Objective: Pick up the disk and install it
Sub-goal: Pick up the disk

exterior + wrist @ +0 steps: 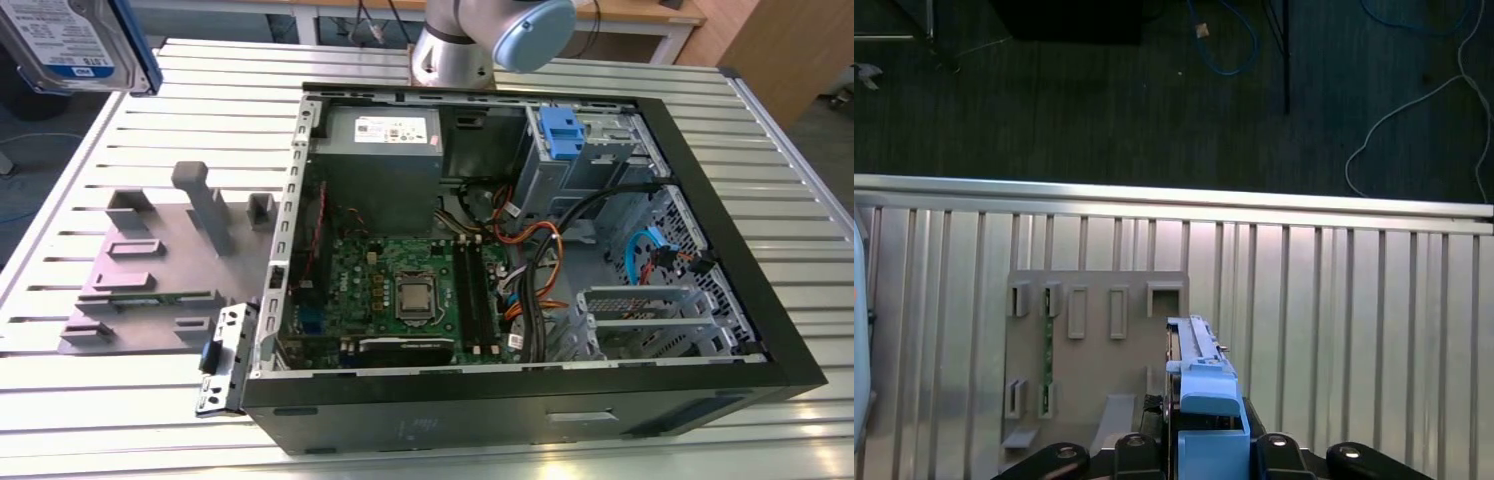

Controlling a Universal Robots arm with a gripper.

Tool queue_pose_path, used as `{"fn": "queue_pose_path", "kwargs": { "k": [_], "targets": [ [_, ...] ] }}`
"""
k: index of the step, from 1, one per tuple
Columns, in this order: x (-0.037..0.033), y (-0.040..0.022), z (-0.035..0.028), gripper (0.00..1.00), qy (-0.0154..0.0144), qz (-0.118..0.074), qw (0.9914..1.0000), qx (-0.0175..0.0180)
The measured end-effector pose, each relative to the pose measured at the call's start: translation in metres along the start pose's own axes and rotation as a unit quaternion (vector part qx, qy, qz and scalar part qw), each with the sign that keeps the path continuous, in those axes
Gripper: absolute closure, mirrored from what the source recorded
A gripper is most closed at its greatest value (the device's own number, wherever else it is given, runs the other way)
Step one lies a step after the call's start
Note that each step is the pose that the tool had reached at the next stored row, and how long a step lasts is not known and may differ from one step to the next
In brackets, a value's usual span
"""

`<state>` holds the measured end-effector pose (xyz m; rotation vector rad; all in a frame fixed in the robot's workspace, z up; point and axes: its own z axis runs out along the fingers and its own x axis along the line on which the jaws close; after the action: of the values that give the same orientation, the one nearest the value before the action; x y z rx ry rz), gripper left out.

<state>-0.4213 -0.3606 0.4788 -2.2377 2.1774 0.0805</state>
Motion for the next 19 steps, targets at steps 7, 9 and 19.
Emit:
{"fn": "queue_pose_path", "kwargs": {
  "k": [7,9,19],
  "targets": [
    [0.0005,0.0,-0.0001,0.63,-0.0064,0.0,0.99998,0.0002],
    [0.0006,-0.0005,-0.0001,0.63,-0.0065,0.0,0.99998,0.0002],
    [0.0006,-0.0044,-0.0002,0.63,-0.0065,0.0,0.99998,0.0002]
  ]
}}
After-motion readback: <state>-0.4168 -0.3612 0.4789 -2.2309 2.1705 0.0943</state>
